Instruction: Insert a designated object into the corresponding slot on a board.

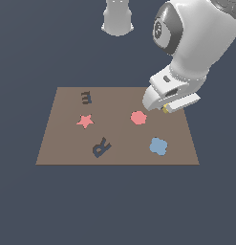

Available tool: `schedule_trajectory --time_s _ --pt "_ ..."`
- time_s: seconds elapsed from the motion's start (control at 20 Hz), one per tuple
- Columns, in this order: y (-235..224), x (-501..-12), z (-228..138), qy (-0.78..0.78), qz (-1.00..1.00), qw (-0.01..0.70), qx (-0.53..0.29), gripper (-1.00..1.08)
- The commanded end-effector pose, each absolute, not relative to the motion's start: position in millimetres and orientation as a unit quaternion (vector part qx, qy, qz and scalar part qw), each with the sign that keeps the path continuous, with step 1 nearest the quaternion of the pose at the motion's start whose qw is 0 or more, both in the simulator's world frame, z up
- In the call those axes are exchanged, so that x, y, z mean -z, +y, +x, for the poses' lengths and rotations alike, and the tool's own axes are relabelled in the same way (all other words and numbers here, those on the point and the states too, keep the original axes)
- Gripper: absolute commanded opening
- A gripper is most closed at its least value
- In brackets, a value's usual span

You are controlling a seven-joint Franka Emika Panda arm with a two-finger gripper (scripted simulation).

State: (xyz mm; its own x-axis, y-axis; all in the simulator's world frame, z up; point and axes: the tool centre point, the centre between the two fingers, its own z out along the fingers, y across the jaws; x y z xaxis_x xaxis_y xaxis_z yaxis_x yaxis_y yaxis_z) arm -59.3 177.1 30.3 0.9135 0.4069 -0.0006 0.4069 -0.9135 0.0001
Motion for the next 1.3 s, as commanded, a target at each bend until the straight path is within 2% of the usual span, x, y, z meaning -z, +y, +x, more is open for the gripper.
schedule_trajectory --time_s 0.0,1.25 --pt "177 -30 -59 0.208 0.978 0.0 0.0 -1.0" --pt "161 -34 -65 0.257 0.966 0.0 0.0 -1.0"
